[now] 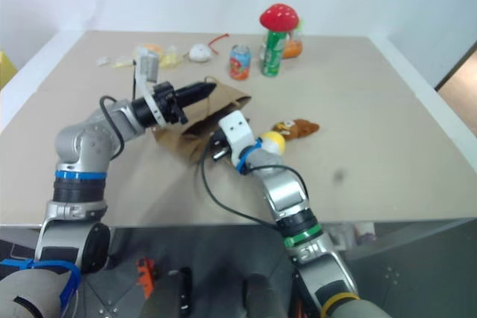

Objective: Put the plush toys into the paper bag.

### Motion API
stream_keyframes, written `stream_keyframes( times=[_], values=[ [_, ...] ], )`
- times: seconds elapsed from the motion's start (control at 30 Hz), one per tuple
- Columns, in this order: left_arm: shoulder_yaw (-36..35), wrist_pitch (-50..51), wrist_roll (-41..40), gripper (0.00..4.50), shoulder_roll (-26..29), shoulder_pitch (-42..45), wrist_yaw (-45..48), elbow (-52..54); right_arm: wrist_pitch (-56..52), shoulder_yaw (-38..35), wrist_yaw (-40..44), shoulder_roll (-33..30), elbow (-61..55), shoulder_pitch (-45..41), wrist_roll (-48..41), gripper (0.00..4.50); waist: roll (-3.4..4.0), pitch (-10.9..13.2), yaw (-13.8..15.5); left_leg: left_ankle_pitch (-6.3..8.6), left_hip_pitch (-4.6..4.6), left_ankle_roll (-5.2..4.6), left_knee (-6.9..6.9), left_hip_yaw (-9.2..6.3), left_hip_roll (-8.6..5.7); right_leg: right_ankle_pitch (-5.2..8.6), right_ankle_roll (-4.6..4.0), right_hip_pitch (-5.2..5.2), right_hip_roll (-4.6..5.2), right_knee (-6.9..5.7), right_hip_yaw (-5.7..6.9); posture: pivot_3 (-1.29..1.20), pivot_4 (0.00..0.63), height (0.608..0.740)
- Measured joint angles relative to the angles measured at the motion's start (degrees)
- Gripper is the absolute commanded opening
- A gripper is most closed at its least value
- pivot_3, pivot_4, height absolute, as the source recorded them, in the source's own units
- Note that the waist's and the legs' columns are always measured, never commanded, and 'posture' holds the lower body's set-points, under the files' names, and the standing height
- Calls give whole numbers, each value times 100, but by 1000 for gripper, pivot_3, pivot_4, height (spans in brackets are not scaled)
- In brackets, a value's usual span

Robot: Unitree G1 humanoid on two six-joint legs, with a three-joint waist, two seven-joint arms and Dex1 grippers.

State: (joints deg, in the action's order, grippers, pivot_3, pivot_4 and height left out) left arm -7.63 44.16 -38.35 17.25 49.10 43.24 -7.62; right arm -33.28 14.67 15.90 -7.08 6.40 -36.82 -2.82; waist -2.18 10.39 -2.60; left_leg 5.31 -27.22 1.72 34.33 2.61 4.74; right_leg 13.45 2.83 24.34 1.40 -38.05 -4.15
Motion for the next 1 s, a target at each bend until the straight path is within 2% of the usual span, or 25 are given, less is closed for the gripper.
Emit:
stream_keyframes(
  times=[0.17,0.27,0.4,0.57,1.0],
  values=[
    [-562,76,-379,0,-232,420,-626,-84,-330,-85,-149,189,182,-59,73,16,0,0,2,0,0,0,0,-2,-2,-7,19,-3,0,0,0,0,150,740],
    [-568,64,-445,0,-233,420,-638,20,-492,-205,-182,207,233,-149,61,16,0,0,3,0,-1,1,-1,-2,-2,-7,18,-3,0,0,0,0,150,740],
    [-264,-485,-302,0,-178,297,-225,612,-686,-385,-229,265,299,-207,-5,16,0,0,3,2,-1,2,-6,-1,-3,-7,11,-4,2,1,-1,0,150,740],
    [251,-1705,8,0,-163,-160,675,1307,-740,-421,-231,280,333,-227,-20,16,0,-1,5,2,0,3,-10,1,-2,5,-20,-3,2,1,0,0,150,740],
    [344,-2535,365,0,-23,-552,1108,908,-753,-566,-221,286,400,-235,-32,16,0,-1,4,0,1,0,-8,0,-2,3,-11,-4,3,1,0,0,150,740]
  ],
)
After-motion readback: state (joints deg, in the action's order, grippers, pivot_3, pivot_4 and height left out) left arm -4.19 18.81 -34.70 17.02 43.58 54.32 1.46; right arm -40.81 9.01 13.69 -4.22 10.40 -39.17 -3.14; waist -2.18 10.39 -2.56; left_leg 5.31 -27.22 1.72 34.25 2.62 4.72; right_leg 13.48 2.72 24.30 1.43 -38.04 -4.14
